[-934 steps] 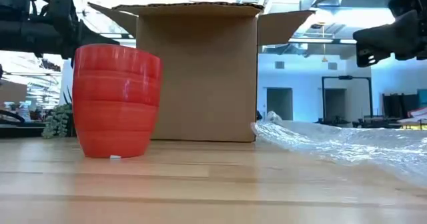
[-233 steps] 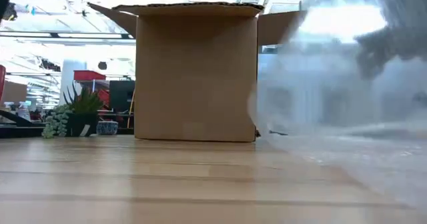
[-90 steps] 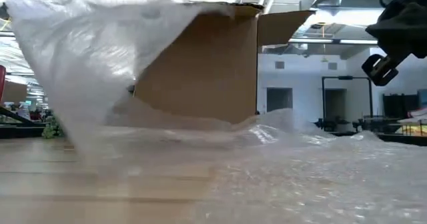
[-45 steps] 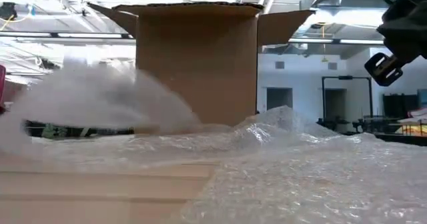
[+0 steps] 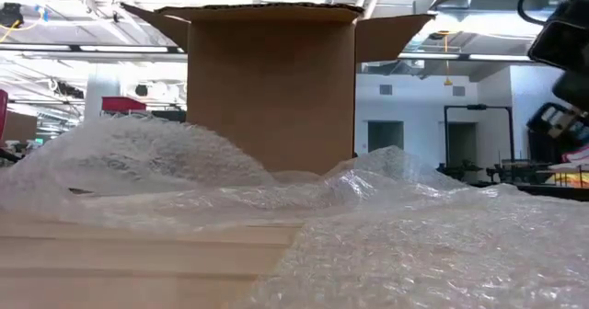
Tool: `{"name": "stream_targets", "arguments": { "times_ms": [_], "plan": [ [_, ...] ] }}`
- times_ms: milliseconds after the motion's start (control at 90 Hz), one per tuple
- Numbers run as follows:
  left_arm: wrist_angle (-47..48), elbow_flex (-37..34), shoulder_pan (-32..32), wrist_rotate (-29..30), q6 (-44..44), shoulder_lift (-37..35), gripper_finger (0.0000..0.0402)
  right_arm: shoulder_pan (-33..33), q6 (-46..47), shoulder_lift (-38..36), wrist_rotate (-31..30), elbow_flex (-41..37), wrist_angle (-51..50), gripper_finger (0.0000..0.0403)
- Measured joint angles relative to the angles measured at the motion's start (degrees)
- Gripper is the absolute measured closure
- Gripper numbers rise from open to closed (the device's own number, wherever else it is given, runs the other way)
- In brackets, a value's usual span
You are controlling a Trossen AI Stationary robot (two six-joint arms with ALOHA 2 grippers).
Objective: Wrap mug
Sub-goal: Pack the white mug with the bubble wrap
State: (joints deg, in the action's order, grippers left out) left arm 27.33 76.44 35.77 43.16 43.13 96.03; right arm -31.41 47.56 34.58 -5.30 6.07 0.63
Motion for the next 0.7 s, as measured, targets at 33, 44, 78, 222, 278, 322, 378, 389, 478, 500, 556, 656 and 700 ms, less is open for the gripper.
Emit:
{"name": "stream_targets", "arguments": {
  "times_ms": [33, 44, 78, 222, 278, 322, 378, 389, 478, 500, 556, 656, 700],
  "plan": [
    [0.1, 0.0, -0.8, -0.9, 0.3, 1.2, 0.0279, -1.2, 1.8, 3.2, -0.5, 0.6, -1.2, 0.0403],
    [0.1, 0.0, -1.0, -1.1, 0.3, 1.5, 0.0279, -1.6, 2.3, 4.1, -0.6, 0.8, -1.6, 0.0403],
    [0.3, 0.0, -1.5, -1.5, 0.3, 2.5, 0.0280, -2.5, 4.0, 7.1, -0.8, 1.2, -2.7, 0.0403],
    [0.2, 0.0, -2.4, -2.1, -1.6, 3.4, 0.0280, -4.5, 13.0, 18.0, -1.0, 1.8, -7.6, 0.0403],
    [0.2, 0.0, -2.4, -2.1, -2.1, 3.3, 0.0280, -4.6, 16.3, 20.6, -1.0, 3.0, -9.8, 0.0403],
    [0.3, 0.0, -2.4, -2.0, -2.6, 3.0, 0.0280, -4.6, 18.3, 21.9, -1.0, 5.0, -15.0, 0.0403],
    [0.3, 0.0, -2.4, -2.0, -3.0, 2.9, 0.0280, -4.5, 19.4, 22.8, -1.5, 8.0, -23.3, 0.0403],
    [0.3, 0.0, -2.4, -2.0, -3.1, 2.8, 0.0280, -4.5, 19.5, 22.9, -1.7, 8.8, -25.6, 0.0403],
    [0.5, 0.0, -2.4, -1.9, -3.8, 2.8, 0.0280, -3.9, 20.2, 23.5, -5.2, 15.3, -45.3, 0.0403],
    [0.7, 0.0, -2.4, -1.9, -3.8, 2.8, 0.0280, -3.6, 20.5, 23.8, -6.4, 17.0, -50.6, 0.0403],
    [0.8, 0.0, -2.4, -2.0, -3.4, 2.9, 0.0280, -3.3, 21.0, 24.2, -10.3, 21.9, -56.6, 0.0403],
    [1.4, 0.0, -2.3, -1.9, -1.5, 2.8, 0.0280, -2.5, 20.6, 24.1, -15.1, 27.3, -62.3, 0.0403],
    [1.9, 0.0, -2.0, -1.9, -1.0, 2.8, 0.0280, -2.3, 20.0, 25.1, -16.8, 29.3, -62.3, 0.0403]
  ]
}}
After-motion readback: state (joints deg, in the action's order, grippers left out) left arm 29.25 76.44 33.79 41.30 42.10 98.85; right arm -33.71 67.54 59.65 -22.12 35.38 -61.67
